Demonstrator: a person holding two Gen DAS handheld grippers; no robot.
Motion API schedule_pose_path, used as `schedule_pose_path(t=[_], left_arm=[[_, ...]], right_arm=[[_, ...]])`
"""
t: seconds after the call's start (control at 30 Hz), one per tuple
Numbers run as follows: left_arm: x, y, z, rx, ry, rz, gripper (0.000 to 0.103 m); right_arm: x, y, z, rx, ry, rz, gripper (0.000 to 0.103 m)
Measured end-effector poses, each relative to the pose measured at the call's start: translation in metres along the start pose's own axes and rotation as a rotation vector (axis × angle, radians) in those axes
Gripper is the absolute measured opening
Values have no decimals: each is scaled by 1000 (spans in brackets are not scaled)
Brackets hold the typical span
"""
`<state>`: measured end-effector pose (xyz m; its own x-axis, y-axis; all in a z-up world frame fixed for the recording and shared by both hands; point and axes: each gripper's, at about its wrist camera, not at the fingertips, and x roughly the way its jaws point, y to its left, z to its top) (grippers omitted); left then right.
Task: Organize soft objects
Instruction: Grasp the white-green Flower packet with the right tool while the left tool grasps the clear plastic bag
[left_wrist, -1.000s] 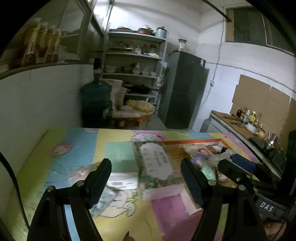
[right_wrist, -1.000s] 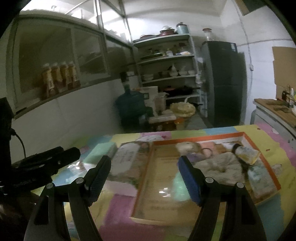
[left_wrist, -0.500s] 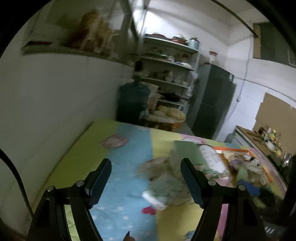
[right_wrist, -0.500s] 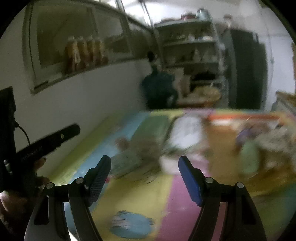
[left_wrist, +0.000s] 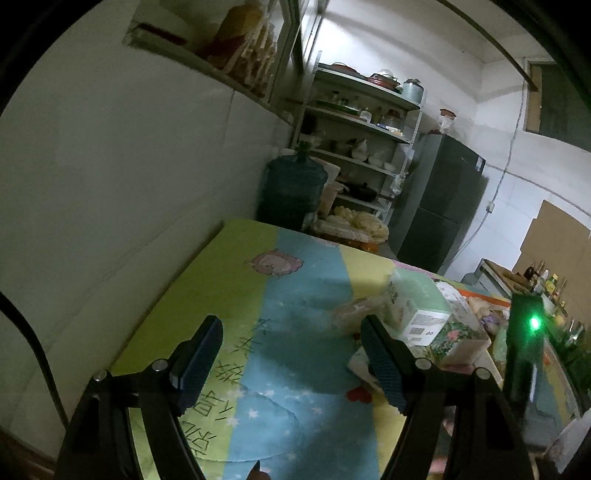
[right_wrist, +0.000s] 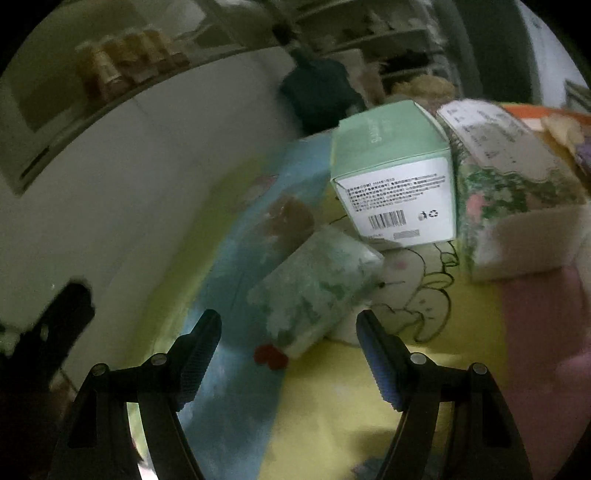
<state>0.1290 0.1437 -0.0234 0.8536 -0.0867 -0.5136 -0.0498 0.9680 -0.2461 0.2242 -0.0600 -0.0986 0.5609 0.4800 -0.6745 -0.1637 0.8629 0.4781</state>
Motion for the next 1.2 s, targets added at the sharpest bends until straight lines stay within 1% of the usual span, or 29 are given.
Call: schedule_pose_path(t=[0.13, 0.27, 0.37, 0.47, 0.5, 0.53, 0.6, 0.73, 0.8, 0.93, 1.03, 1.2], left_arm=[[3, 6, -5, -2, 17, -15, 77], [6, 9, -8, 2, 28, -25, 77], [8, 14, -9, -7, 33, -33, 77], [11, 19, -10, -14, 39, -34, 77], [12, 20, -10, -18, 41, -34, 77], [12, 22, -10, -22, 43, -35, 77], [14, 24, -10, -26, 47, -38, 77], [20, 24, -9, -27, 57, -53, 77], [25, 23, -7, -29, 71, -66, 77], [42, 12, -1, -26, 108, -109, 77], [56, 3, 5, -9, 135, -134, 77], [83, -7, 25, 6, 167, -155, 77]], right_arm=[[13, 10, 9, 59, -28, -91, 78], [23, 23, 10, 56, -73, -191, 78], [26, 28, 8, 42, -95, -233, 78], [27, 32, 7, 2, -78, -251, 77], [27, 31, 7, -6, -71, -255, 71], [25, 30, 7, -10, -67, -264, 69], [22, 26, 6, -12, -66, -254, 59], [12, 18, 1, -33, -63, -225, 53], [5, 17, -5, -41, -64, -194, 51], [-14, 19, -18, -88, -85, -165, 50], [-40, 16, -25, -108, -132, -164, 50], [-74, 10, -29, -119, -194, -163, 50]])
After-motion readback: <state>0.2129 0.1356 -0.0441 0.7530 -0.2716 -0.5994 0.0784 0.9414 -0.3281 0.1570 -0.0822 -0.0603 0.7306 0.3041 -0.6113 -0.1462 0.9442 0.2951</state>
